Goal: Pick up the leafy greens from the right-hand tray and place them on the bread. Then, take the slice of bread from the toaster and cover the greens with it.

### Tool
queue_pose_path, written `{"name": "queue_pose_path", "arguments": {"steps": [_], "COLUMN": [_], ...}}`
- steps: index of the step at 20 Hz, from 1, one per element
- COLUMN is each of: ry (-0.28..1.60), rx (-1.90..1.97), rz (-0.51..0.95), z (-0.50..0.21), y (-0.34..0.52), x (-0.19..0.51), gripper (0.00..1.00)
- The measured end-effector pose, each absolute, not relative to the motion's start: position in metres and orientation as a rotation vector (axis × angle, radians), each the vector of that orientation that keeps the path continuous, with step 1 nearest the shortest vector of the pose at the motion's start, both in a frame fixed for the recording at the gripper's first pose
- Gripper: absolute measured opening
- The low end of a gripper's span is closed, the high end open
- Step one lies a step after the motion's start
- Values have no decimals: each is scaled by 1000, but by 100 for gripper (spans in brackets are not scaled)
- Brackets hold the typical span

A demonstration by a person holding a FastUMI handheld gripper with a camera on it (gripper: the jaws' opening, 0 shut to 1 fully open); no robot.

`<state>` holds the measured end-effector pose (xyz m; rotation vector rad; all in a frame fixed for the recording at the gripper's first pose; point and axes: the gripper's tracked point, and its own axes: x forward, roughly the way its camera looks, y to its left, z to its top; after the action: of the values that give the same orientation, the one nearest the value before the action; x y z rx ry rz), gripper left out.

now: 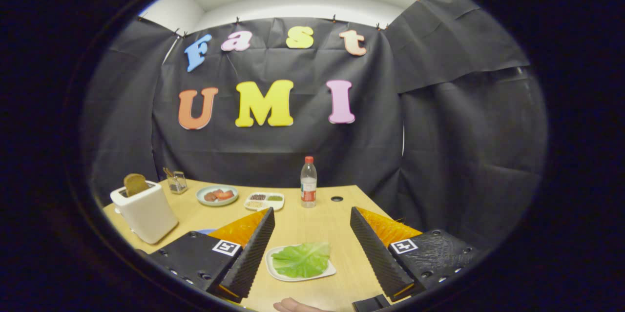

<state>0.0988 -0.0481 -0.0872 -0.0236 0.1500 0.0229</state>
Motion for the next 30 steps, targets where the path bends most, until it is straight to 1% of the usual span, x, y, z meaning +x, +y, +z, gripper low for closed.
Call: {"name": "queue_pose_path", "arguments": {"steps": [4,7,9,11,16,18,19,20,21,22,23,25,26,27,29,30], "ry": [286,411,470,534,631,672,688,679,683,682,682,681,687,693,671,657], "rx": [-71,-84,-124,-136,-138,-143,-137,-132,-136,-142,-149,-160,-149,-126,-115,-116], "rz": [4,21,-7,-35,-46,-44,-32,-32,-34,-56,-81,-108,-118,-113,-120,-125], "z": [-147,-190,-212,-229,-256,-268,-270,-270,-269,-268,-269,-266,-267,-265,-255,-246], "y": [-61,-55,-58,-61,-57,-55,-53,-54,-54,-58,-62,-67,-72,-70,-74,-76], "x": [151,178,191,195,198,199,197,200,199,199,198,196,194,191,188,184], "gripper": [95,96,96,95,94,90,84,83,78,77,62,36,28,13,12,0]}}
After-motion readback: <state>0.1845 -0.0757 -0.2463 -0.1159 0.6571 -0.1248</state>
